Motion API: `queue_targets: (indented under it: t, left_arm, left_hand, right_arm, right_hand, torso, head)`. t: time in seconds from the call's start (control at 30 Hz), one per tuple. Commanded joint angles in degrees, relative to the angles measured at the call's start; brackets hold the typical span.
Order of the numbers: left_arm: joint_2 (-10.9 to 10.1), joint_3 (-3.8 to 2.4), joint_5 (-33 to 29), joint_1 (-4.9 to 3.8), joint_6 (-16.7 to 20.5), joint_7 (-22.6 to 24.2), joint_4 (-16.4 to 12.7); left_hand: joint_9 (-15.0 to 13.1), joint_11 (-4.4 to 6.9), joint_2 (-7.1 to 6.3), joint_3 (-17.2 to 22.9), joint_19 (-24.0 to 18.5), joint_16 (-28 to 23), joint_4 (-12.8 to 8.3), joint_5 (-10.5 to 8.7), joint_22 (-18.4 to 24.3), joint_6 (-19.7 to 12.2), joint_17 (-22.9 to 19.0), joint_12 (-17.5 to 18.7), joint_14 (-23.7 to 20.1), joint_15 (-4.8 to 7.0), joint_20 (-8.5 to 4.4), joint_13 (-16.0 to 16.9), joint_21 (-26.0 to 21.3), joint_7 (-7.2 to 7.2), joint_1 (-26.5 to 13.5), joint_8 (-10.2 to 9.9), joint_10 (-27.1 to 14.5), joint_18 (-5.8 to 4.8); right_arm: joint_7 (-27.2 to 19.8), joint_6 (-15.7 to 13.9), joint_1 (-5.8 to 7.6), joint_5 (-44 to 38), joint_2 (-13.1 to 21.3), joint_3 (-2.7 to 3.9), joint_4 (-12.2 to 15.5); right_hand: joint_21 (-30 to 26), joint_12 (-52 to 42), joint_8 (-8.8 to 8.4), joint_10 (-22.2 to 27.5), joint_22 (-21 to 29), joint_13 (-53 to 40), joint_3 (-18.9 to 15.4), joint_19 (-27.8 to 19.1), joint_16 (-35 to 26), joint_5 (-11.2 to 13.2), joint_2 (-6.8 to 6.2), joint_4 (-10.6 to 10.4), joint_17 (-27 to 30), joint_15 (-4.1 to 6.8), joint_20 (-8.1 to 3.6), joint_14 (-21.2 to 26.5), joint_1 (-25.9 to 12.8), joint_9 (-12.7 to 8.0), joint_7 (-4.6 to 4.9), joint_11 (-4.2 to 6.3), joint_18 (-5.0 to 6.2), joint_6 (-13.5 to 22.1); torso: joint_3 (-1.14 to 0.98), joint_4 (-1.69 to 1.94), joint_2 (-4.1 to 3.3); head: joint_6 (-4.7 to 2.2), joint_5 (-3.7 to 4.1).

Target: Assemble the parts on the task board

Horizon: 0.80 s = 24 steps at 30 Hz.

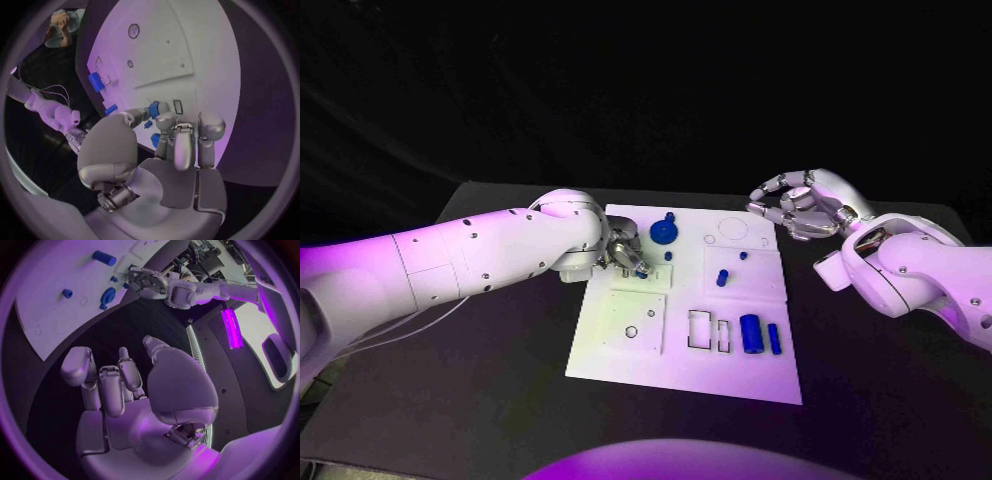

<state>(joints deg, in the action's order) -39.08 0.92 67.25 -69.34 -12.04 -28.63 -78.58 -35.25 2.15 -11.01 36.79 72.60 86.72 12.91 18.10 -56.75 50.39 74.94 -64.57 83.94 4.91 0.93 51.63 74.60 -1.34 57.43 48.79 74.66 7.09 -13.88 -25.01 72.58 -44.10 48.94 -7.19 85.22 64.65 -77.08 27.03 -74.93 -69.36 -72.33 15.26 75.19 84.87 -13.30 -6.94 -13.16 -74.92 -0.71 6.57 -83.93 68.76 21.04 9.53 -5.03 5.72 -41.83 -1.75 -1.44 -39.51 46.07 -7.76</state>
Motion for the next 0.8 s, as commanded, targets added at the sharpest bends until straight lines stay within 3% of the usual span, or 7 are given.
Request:
queue_targets:
  t: [0.03, 0.3, 0.8]
  left_arm:
    - [0.2, 0.06, 0.1, 0.10, -1.3, -0.3, 0.1]
    - [0.2, 0.06, 0.1, 0.10, -1.6, -0.4, 0.3]
    - [0.3, 0.06, 0.1, 0.10, -1.6, -0.4, 0.7]
  left_hand:
    - [0.1, 0.01, 0.10, -1.0, 0.4, 0.2, 0.5, -0.13, 0.0, 0.0, 7.7, -0.3, 4.3, 0.43, 0.17, 0.1, -0.2, -0.47, -0.6, -0.4, 0.2, -0.58]
    - [0.4, 0.01, 0.30, -4.1, 0.5, 0.4, 2.8, -0.13, -0.1, 0.4, 8.0, -0.6, 4.4, 0.42, 0.19, 0.4, -0.3, -0.45, -0.9, -0.5, 0.3, -0.60]
    - [0.5, 0.03, 0.51, -5.6, 0.6, 0.6, 3.6, -0.13, -0.3, 0.6, 8.4, -0.9, 4.5, 0.43, 0.18, 0.8, -0.2, -0.42, -1.1, -0.5, 0.5, -0.64]
  right_arm:
    - [-0.2, 0.9, -0.05, -0.1, 0.0, 0.00, 0.0]
    - [-0.2, 0.9, -0.08, 0.0, 0.0, -0.01, 0.0]
    - [-0.2, 0.9, -0.15, 0.0, 0.0, -0.01, -0.1]
  right_hand:
    - [-0.4, 0.3, 0.38, 0.3, 0.1, 0.0, 0.1, -0.4, -0.2, -0.3, 0.07, -0.3, -3.4, 0.08, 0.05, -2.8, -0.4, 0.1, 0.08, 0.14, 0.35, 0.3]
    - [-0.5, 0.3, 0.58, 0.3, 0.1, 0.0, -0.2, -0.4, -0.3, -0.3, 0.14, -0.8, -3.4, 0.08, 0.05, -2.8, -0.7, 0.1, 0.08, 0.14, 0.36, 0.4]
    - [-0.5, 0.2, 0.75, 0.3, 0.1, 0.0, -0.5, -0.4, -0.2, -0.3, 0.17, -1.2, -3.4, 0.07, 0.05, -2.8, -0.8, 0.1, 0.07, 0.15, 0.36, 0.5]
  torso:
    - [-0.01, 0.02, -0.02]
    - [0.01, 0.02, 0.00]
    - [0.00, -0.01, 0.03]
  head:
    - [0.04, 0.03]
    - [0.09, 0.02]
    - [0.03, -0.02]
